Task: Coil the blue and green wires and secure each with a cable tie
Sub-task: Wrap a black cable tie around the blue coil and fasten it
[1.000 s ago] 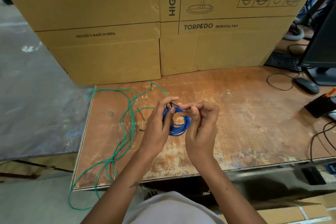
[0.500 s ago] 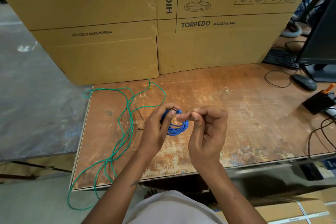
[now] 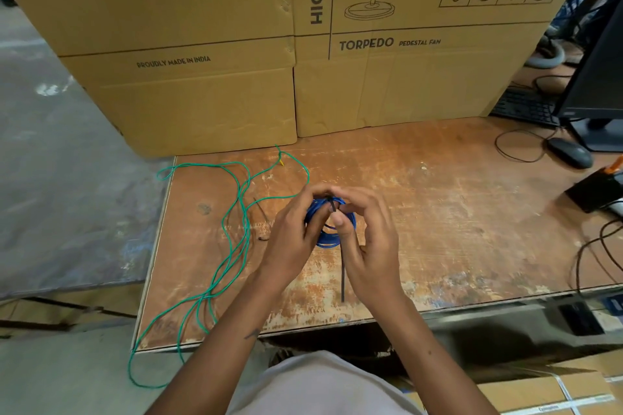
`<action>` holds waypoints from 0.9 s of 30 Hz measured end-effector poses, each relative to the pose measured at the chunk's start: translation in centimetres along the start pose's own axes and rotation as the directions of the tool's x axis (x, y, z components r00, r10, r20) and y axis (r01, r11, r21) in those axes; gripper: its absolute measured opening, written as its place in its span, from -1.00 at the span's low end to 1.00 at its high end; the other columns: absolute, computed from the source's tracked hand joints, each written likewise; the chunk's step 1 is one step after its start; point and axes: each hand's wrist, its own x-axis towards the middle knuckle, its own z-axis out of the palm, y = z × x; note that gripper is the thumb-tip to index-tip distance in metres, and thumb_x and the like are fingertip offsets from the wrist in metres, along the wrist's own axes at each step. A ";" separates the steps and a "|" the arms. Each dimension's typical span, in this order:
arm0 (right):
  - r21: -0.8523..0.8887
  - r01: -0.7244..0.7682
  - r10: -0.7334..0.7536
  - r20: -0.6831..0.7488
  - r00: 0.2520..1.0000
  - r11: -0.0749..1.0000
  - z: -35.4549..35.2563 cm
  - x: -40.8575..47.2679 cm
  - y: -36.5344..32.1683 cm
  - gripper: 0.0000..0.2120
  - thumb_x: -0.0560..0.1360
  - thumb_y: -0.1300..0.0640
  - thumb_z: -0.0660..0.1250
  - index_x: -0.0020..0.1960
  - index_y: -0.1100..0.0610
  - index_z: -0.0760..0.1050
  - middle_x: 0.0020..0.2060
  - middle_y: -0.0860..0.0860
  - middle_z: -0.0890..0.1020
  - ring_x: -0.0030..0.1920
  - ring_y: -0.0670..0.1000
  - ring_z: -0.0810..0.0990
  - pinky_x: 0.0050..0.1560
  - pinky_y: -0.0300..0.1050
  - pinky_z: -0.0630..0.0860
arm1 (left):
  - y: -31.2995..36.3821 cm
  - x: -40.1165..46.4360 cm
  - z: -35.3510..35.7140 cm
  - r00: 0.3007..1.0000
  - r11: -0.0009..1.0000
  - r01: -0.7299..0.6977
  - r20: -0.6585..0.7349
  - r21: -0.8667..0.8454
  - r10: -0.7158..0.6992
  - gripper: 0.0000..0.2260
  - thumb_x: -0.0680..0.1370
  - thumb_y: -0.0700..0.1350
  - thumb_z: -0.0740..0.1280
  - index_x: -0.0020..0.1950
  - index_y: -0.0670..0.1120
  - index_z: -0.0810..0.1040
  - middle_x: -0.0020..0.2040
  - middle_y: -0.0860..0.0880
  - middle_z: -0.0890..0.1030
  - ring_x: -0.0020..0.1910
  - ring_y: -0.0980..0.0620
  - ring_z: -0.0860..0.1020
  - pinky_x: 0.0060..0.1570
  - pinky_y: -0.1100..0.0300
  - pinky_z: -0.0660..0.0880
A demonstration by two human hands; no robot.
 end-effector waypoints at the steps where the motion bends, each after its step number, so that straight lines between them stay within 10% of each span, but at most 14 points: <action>1: -0.054 -0.015 0.015 -0.016 1.000 0.998 0.1 0.1 0.1 -0.76 0.72 0.20 0.32 0.37 0.16 0.56 0.22 0.03 0.60 0.25 -0.01 0.60 0.20 0.03 0.59 | -0.2 0.1 0.0 1.000 1.000 0.001 -0.018 0.003 -0.001 -0.84 0.69 -0.21 0.30 0.26 -0.06 0.55 0.07 0.18 0.63 0.06 0.22 0.62 0.03 0.38 0.44; 6: -0.048 -0.376 0.373 -0.062 0.926 0.925 0.0 1.3 -1.3 -0.81 0.63 0.03 0.48 0.21 -0.04 0.56 -0.09 -0.13 0.68 -0.06 -0.11 0.68 -0.08 -0.22 0.62 | -1.3 0.6 0.0 0.997 0.996 -0.014 -0.073 0.088 0.020 -0.83 0.69 -0.18 0.33 0.28 -0.08 0.57 0.17 0.11 0.66 0.14 0.19 0.62 0.12 0.34 0.47; 11: 0.037 -0.642 0.640 0.047 0.767 0.766 -0.5 3.0 -1.4 -0.80 0.48 -0.06 0.63 -0.03 -0.01 0.68 -0.27 -0.04 0.78 -0.28 -0.05 0.78 -0.10 0.11 0.76 | -2.3 0.3 0.0 0.997 0.990 -0.035 -0.063 0.136 0.044 -0.81 0.71 -0.10 0.27 0.30 -0.09 0.55 0.22 0.12 0.63 0.21 0.20 0.59 0.19 0.39 0.42; 20: -0.328 -0.482 0.530 0.072 0.845 0.813 -0.5 3.0 -1.1 -0.88 0.56 0.01 0.56 -0.12 0.01 0.70 -0.39 -0.09 0.74 -0.37 -0.15 0.73 -0.20 -0.06 0.72 | -3.9 0.1 0.1 0.995 0.972 -0.092 -0.015 0.216 0.097 -0.72 0.70 -0.01 0.22 0.29 -0.11 0.59 0.18 0.14 0.59 0.15 0.38 0.48 0.20 0.53 0.31; 25: 0.268 -0.771 0.738 0.231 0.633 0.578 -0.5 3.4 -1.2 -0.89 0.59 0.18 0.52 -0.04 0.23 0.68 -0.29 0.12 0.72 -0.38 0.02 0.73 -0.22 -0.04 0.75 | -4.0 0.4 0.3 0.987 0.972 -0.138 -0.057 0.188 0.151 -0.81 0.68 -0.20 0.33 0.29 -0.12 0.57 0.19 0.01 0.64 0.16 0.11 0.61 0.19 0.31 0.48; 27: 0.282 -0.738 0.725 0.171 0.667 0.612 -0.1 2.9 -0.1 -0.87 0.61 0.14 0.51 0.01 0.21 0.66 -0.21 0.11 0.73 -0.26 0.03 0.77 -0.14 0.01 0.76 | -3.7 0.9 0.2 0.993 0.978 -0.100 -0.037 0.181 0.108 -0.83 0.68 -0.20 0.34 0.26 -0.12 0.59 0.18 0.04 0.65 0.15 0.11 0.62 0.14 0.29 0.50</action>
